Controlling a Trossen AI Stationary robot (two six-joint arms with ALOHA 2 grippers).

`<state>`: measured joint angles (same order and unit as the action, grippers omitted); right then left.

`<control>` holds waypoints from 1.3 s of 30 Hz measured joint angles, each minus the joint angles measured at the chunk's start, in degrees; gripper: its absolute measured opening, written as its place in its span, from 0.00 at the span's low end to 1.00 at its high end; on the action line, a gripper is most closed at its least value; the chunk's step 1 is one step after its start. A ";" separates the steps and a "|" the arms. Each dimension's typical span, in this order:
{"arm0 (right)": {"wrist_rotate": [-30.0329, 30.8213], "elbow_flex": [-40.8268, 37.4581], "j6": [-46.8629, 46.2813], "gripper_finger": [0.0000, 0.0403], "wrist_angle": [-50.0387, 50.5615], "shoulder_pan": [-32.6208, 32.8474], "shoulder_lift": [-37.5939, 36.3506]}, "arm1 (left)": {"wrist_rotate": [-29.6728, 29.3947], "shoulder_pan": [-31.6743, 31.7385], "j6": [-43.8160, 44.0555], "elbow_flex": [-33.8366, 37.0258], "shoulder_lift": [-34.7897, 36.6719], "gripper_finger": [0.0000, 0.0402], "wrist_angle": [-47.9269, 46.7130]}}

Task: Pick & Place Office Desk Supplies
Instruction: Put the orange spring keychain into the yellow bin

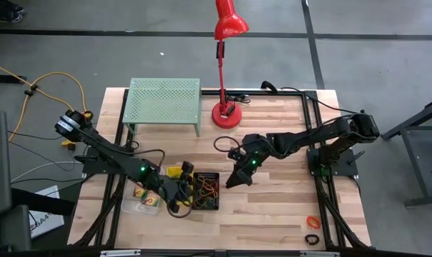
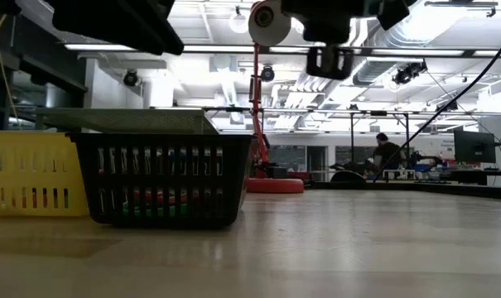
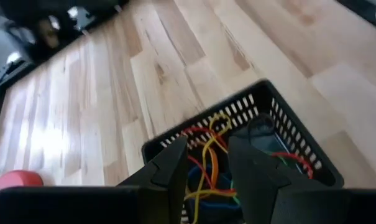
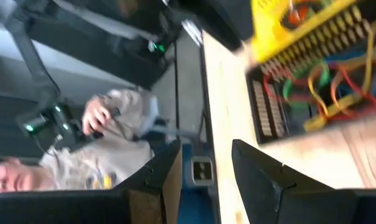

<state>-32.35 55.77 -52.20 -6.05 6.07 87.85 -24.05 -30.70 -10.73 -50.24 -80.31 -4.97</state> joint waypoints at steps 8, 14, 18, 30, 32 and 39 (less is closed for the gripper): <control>-1.46 0.00 0.06 0.32 16.53 3.69 -0.01 | 0.12 1.31 -3.41 0.00 0.00 0.28 9.69; 4.43 0.00 -1.86 0.32 29.06 10.13 0.00 | 0.11 3.83 -4.49 0.02 0.00 0.28 12.80; 7.22 0.00 -7.57 0.32 33.32 14.94 -0.01 | 0.13 5.65 -4.06 0.02 0.00 0.28 12.83; 13.50 0.00 -27.65 0.32 34.66 29.49 -0.02 | 0.00 7.95 -2.42 0.07 0.00 0.28 12.78; 14.49 0.00 -31.14 0.32 35.92 31.68 -0.02 | 0.01 7.67 -2.41 0.07 0.00 0.28 12.77; 13.44 0.00 -43.26 0.32 46.08 36.87 -0.02 | 0.17 7.61 -2.59 0.07 -0.02 0.28 12.78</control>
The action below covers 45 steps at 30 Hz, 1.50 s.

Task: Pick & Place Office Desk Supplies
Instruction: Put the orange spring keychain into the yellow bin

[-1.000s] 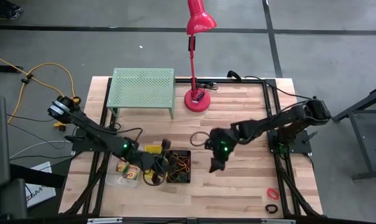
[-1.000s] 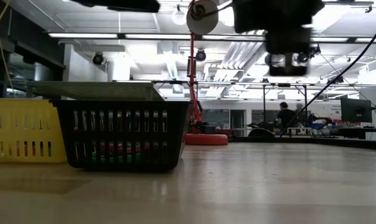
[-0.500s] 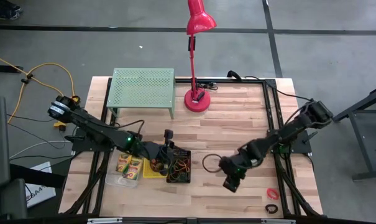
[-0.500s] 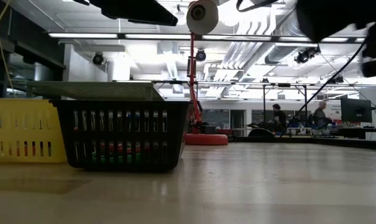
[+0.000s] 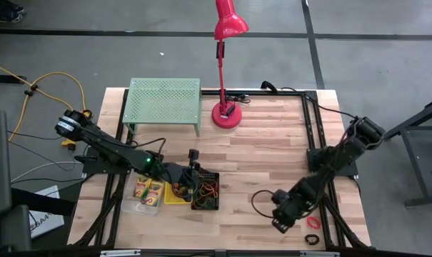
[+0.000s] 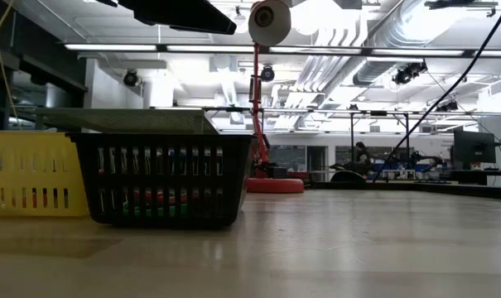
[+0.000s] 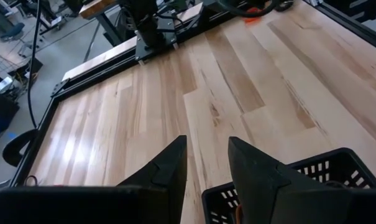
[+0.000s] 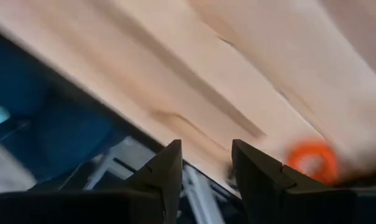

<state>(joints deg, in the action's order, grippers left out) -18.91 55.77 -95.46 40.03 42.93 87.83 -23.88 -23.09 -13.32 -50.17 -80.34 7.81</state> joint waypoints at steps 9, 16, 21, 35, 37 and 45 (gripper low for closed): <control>-6.82 0.00 -7.18 0.32 12.74 0.70 0.00 | 3.54 0.00 0.91 0.02 0.00 0.28 -0.06; -7.45 0.00 -10.75 0.32 13.36 0.69 0.00 | 9.06 -0.03 1.23 0.04 0.00 0.28 -0.06; -11.28 -0.02 -13.46 0.32 14.88 0.86 0.99 | 9.07 0.00 1.35 0.04 -0.02 0.28 -0.06; -7.73 -0.55 13.06 0.32 13.96 6.88 5.90 | 9.09 0.00 1.34 0.04 -0.02 0.28 -0.13; -4.59 -0.55 18.08 0.32 13.72 8.47 5.90 | 9.09 0.00 1.33 0.04 -0.02 0.28 -0.13; -1.06 -0.55 18.95 0.32 13.08 13.71 5.90 | 9.11 0.00 1.33 0.04 -0.02 0.28 -0.13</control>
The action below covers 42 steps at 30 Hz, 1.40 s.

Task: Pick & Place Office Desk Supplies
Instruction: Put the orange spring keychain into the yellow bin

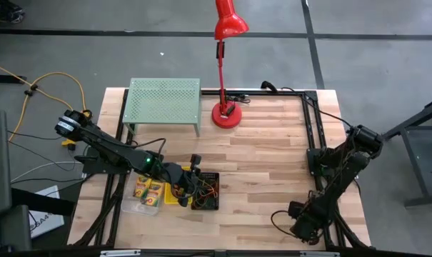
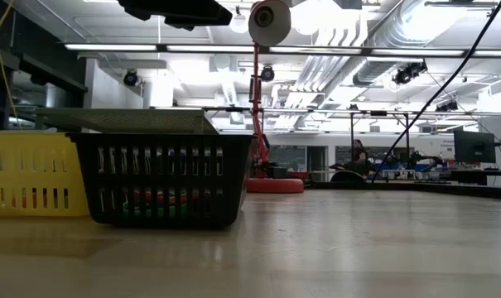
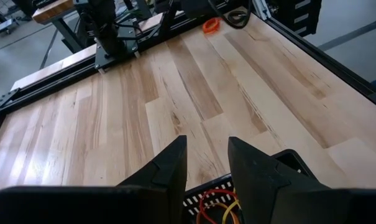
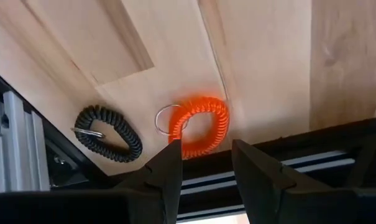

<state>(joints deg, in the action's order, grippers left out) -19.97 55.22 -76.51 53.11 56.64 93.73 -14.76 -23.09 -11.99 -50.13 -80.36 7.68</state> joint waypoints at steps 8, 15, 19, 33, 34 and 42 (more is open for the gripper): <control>3.97 0.00 1.38 0.32 -5.02 4.59 0.00 | 0.02 0.00 1.03 0.00 0.00 0.28 0.00; 7.12 0.00 -0.39 0.32 -7.53 7.28 0.00 | 0.02 0.00 1.33 0.00 0.00 0.28 -0.17; 8.95 0.00 -0.41 0.32 -8.23 8.13 0.00 | 0.02 0.00 1.31 0.00 0.00 0.28 -0.39; 8.97 -0.02 -4.76 0.32 -8.97 9.03 3.16 | 0.00 0.00 1.36 0.00 0.00 0.28 -0.44; 8.99 0.00 -4.76 0.32 -9.06 9.01 3.48 | 0.00 0.00 1.38 0.00 0.00 0.28 -0.44; 7.46 0.00 -4.90 0.32 -10.44 9.81 6.52 | 0.00 0.00 1.51 0.00 0.00 0.28 -0.44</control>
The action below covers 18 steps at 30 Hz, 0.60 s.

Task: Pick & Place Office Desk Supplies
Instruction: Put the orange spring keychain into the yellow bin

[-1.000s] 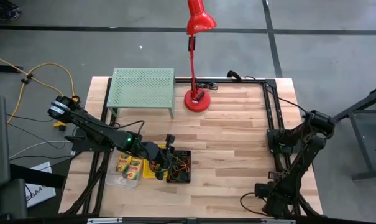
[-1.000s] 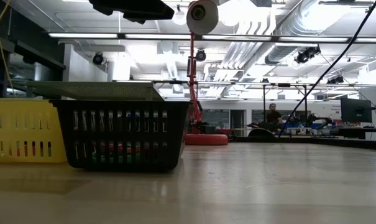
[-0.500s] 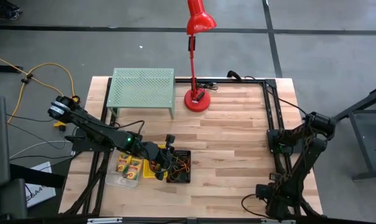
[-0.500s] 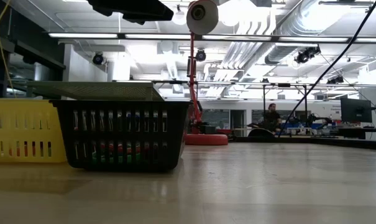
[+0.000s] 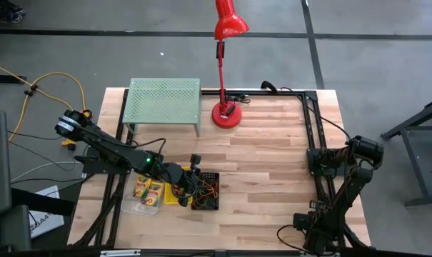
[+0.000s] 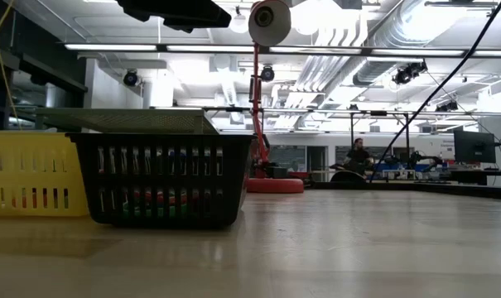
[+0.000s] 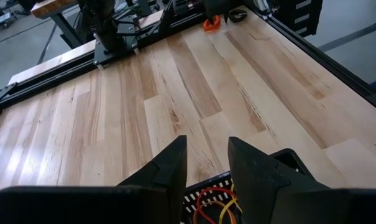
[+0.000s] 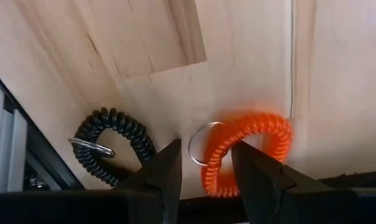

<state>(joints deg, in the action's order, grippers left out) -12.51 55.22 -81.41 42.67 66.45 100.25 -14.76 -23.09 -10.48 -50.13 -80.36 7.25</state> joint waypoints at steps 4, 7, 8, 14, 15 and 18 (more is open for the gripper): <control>-0.07 0.15 -0.04 0.32 -0.69 0.42 1.05 | -0.02 0.00 -0.01 0.00 0.00 0.28 0.00; -0.02 0.20 -0.59 0.32 -0.61 0.25 1.15 | 0.00 0.00 -0.02 0.00 0.00 0.28 0.00; -0.02 0.20 -1.08 0.32 -0.48 0.25 1.18 | 0.00 0.00 -0.02 0.00 0.00 0.28 0.00; 0.11 0.19 -2.86 0.32 0.11 0.16 1.25 | 0.00 0.00 -0.02 0.00 0.00 0.28 0.00; 0.11 0.14 -2.94 0.32 0.14 0.16 1.26 | 0.00 0.00 -0.02 0.00 0.00 0.28 0.00; 0.15 0.11 -4.06 0.31 0.35 0.16 1.29 | 0.00 0.00 -0.02 0.00 0.00 0.28 0.00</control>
<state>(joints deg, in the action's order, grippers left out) -12.36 55.33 -85.47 43.03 66.61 101.54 -14.76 -23.09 -10.50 -50.13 -80.36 7.25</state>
